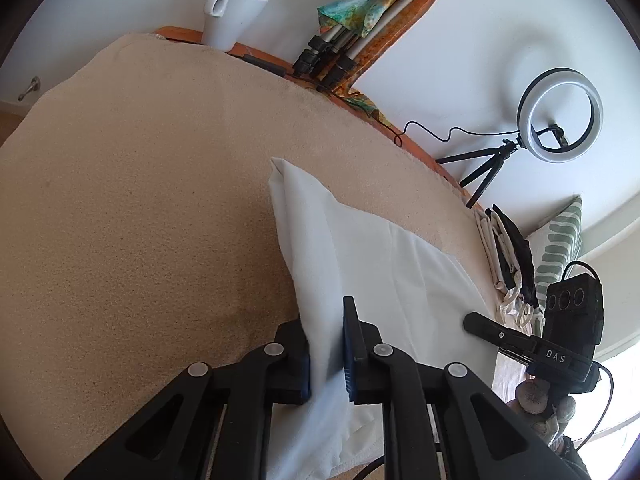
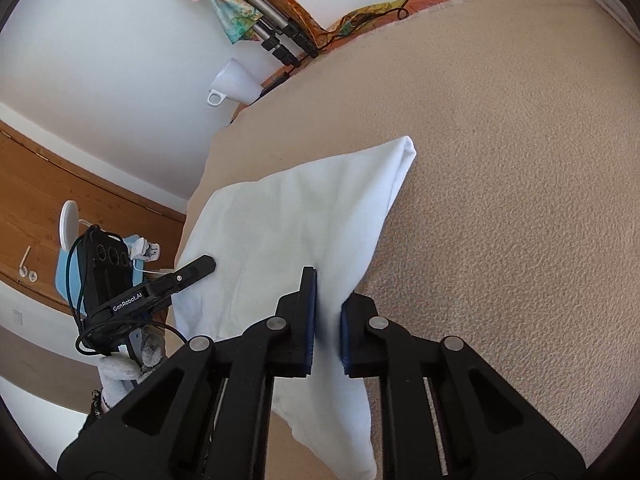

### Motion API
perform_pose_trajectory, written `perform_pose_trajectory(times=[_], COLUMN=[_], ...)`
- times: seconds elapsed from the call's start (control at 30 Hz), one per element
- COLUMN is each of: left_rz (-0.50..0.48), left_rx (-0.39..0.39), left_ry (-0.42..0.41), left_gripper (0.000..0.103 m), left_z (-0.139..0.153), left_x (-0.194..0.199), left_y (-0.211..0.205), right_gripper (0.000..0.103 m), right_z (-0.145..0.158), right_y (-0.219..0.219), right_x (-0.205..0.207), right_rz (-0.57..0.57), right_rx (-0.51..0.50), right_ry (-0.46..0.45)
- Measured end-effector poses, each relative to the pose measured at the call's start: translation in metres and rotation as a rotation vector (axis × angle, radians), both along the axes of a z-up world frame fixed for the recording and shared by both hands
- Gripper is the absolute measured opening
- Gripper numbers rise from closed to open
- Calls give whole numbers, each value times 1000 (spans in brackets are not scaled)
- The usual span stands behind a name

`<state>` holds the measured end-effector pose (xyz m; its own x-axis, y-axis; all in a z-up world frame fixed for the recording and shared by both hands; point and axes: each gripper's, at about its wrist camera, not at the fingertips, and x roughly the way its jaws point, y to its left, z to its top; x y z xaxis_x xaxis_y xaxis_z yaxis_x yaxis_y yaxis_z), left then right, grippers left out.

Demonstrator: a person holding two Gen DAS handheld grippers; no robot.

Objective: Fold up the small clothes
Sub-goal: 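Carry the folded shirt onto the clothes stack by the striped pillow and open both tools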

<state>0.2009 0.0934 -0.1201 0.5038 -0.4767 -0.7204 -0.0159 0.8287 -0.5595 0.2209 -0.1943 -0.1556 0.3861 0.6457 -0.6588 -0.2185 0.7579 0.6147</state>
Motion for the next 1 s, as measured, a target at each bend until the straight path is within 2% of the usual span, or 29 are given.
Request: perform_pose_trajectory(times=[0.33,0.5,0.7,1.0], left_rz=[-27,-64,-138,-238], left_rx=[11,-5,-2,-38], left_ry=[-61,-83,-126,-182], left_gripper=[9,9,9,9], left_z=[23,35,54,73], left_x=[-10,-7,1,22], left_y=[-23,-46,-92,-178], right_gripper=[11,11,11,11], right_z=[28,45,67,91], right_y=[2,-18,-57,-145], right_x=[-12,-22,-38,-54], right_rz=[15,-1,-35,-137], right_rx=[-71,-91,-133,-159], right_ry=[-79,-117,-175,-221])
